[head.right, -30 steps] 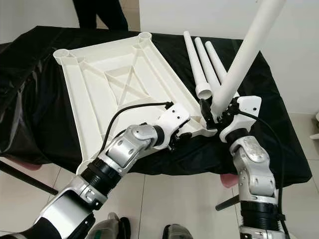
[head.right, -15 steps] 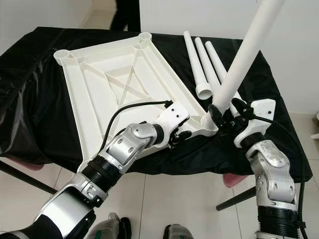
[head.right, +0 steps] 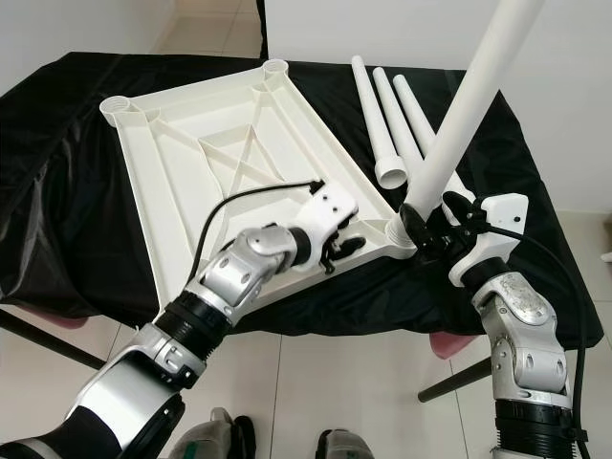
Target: Building children table
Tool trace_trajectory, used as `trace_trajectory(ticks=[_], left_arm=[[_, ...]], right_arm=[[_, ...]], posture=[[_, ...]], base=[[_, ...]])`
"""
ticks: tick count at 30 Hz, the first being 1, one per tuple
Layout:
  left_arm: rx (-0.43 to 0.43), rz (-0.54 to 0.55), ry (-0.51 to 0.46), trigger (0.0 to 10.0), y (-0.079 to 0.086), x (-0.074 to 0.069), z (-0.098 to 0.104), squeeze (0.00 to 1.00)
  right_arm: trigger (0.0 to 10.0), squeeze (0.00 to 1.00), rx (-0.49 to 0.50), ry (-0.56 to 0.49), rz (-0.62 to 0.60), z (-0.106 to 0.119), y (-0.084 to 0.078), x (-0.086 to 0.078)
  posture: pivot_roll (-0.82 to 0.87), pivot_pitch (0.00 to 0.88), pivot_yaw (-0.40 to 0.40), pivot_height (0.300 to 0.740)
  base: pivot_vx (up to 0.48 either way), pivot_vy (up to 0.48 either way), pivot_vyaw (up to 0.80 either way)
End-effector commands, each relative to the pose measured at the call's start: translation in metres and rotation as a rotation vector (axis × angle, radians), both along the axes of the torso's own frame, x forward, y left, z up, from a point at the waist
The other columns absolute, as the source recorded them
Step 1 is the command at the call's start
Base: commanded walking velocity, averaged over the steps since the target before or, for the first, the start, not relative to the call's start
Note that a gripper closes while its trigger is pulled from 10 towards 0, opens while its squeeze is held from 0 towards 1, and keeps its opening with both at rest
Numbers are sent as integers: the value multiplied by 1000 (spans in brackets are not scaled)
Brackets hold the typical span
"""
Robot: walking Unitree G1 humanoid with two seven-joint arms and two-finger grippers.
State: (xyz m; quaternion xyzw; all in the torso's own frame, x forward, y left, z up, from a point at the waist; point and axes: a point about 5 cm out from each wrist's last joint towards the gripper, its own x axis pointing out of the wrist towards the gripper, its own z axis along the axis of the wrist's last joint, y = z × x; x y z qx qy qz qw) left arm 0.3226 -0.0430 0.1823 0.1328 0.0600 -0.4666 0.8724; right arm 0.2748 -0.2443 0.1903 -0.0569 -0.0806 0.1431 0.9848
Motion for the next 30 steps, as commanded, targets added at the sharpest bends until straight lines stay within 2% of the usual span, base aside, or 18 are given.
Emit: trace_trajectory(ticks=[1,14,17,30], left_arm=[[-72,6,-3,10000,-31,-13,10,0],[-85,-116,-13,10000,-41,-27,13,0],[-65,-174,-10,10000,-44,-34,9,0],[-4,-247,19,10000,-48,-45,-3,0]], right_arm=[[10000,0,3,5,2,0,-2,-2],[10000,0,-11,11,4,-1,-3,-1],[10000,0,-14,13,3,-2,-3,-2],[10000,0,-23,18,-1,-3,-4,-3]], posture=[[-109,116,57,740],[-108,122,54,740],[-107,123,55,740],[-107,125,58,740]], base=[[0,0,0],[0,0,0],[0,0,0],[0,0,0]])
